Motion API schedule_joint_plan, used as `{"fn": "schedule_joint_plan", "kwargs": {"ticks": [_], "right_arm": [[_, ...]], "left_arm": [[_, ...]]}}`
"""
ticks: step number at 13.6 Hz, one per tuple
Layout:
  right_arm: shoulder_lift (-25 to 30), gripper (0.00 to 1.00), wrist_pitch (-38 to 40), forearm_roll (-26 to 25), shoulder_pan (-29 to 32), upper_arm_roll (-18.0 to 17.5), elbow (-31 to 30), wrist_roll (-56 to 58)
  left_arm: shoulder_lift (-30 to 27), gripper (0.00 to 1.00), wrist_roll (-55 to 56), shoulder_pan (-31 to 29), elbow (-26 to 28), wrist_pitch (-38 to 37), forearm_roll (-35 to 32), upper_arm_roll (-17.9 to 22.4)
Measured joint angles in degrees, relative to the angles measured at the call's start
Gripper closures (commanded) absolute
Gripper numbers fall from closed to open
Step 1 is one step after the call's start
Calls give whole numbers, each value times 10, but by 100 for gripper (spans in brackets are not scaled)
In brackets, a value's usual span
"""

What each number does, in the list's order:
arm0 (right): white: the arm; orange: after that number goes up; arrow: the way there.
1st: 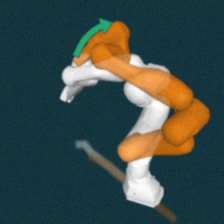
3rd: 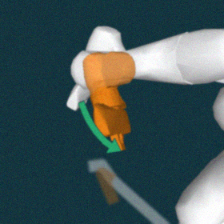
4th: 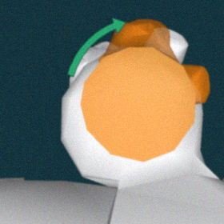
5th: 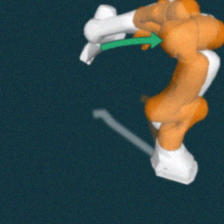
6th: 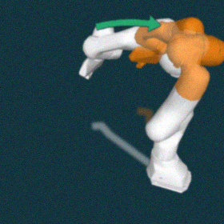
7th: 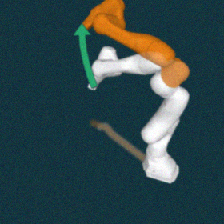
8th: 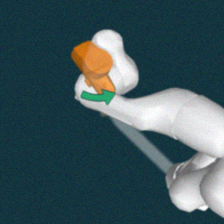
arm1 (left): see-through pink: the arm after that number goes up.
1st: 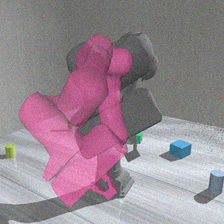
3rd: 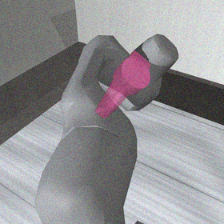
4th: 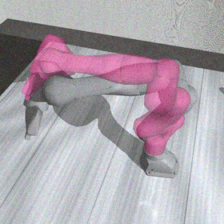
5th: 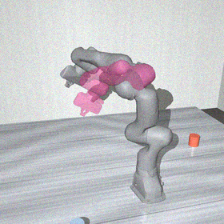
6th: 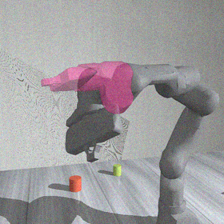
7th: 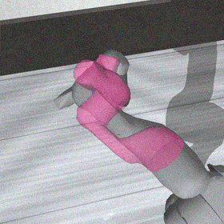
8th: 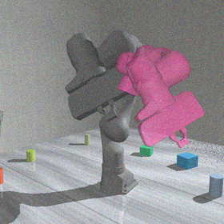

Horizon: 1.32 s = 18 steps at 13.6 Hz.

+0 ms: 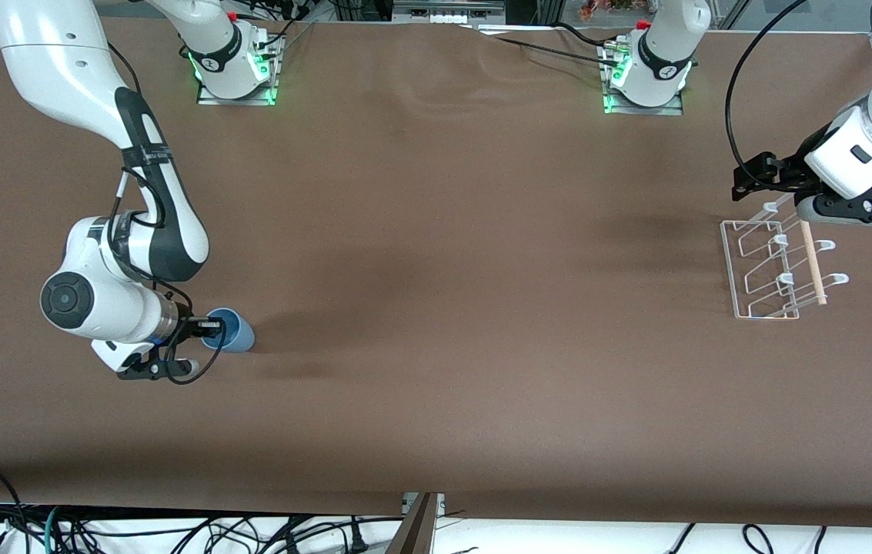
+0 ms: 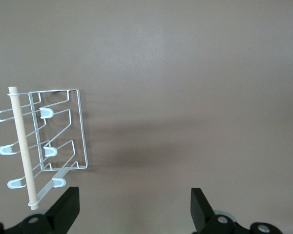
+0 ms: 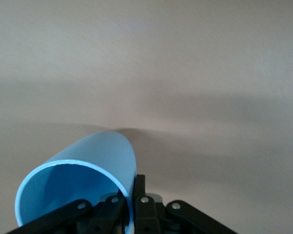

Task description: Transfer cup to left arm and place on rack

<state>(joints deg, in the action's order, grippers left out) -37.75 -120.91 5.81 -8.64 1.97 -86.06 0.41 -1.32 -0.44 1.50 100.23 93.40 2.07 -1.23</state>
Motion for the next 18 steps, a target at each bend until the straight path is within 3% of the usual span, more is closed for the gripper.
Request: {"fn": "schedule_joint_plan", "kwargs": {"ticks": [4, 7, 11, 14, 18], "right_arm": [[4, 100, 52, 110, -3, -29, 62, -1], [6, 100, 58, 197, -4, -70, 84, -8], [6, 100, 36, 285, -9, -125, 95, -115], [6, 100, -9, 326, -31, -161, 98, -175], [6, 100, -70, 399, -86, -174, 102, -235]], "left_arm": [[0, 0, 0, 0, 0, -1, 0, 0], [0, 0, 0, 1, 0, -2, 0, 0], [12, 0, -16, 11, 2, -5, 27, -5], [35, 0, -132, 17, 2, -5, 69, -6], [75, 0, -333, 23, 3, 30, 150, -8]]}}
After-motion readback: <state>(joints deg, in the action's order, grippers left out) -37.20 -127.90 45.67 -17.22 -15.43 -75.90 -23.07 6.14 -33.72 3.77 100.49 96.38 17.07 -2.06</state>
